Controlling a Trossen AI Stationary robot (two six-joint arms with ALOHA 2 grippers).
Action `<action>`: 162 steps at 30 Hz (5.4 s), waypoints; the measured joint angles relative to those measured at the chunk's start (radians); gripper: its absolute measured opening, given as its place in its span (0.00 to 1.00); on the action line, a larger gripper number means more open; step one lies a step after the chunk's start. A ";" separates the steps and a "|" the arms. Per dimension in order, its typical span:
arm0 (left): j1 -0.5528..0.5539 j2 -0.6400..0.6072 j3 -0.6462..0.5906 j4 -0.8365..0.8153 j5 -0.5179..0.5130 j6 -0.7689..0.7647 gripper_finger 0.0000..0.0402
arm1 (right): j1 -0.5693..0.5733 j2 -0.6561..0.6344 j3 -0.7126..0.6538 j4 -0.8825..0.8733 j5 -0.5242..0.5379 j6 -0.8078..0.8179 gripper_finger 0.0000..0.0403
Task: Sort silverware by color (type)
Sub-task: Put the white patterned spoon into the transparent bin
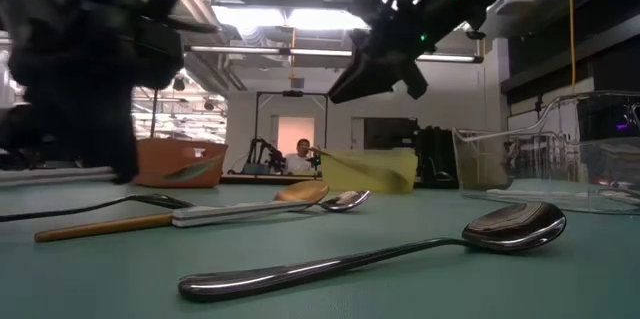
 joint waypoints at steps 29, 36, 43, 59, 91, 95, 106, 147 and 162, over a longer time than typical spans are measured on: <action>0.342 -0.001 0.001 0.345 0.111 0.335 0.03 | 0.316 0.001 0.000 0.081 0.000 0.001 0.17; 0.367 -0.001 0.001 0.440 0.192 0.334 0.03 | 0.319 0.001 0.000 0.109 0.000 -0.044 0.17; 0.371 -0.001 0.001 0.487 0.221 0.329 0.03 | 0.319 0.001 0.000 0.107 0.000 -0.048 0.17; 0.371 -0.002 0.002 0.572 0.263 0.242 0.03 | 0.319 0.002 0.000 0.097 0.009 -0.048 0.17; 0.471 -0.002 0.002 0.628 0.447 0.058 0.03 | 0.319 0.002 0.000 0.027 0.122 -0.053 0.17; 0.471 -0.002 0.002 0.627 0.468 0.055 0.03 | 0.319 0.008 0.001 0.026 0.121 -0.053 0.17; 0.484 -0.002 0.001 0.633 0.499 -0.003 0.03 | 0.319 0.017 0.001 0.030 0.127 -0.053 0.17; 0.517 -0.001 0.001 0.680 0.476 -0.146 0.10 | 0.317 0.018 0.000 0.046 0.090 -0.052 0.01; 0.509 -0.002 0.002 0.666 0.483 -0.029 0.11 | 0.321 -0.016 -0.002 -0.111 0.021 -0.024 0.00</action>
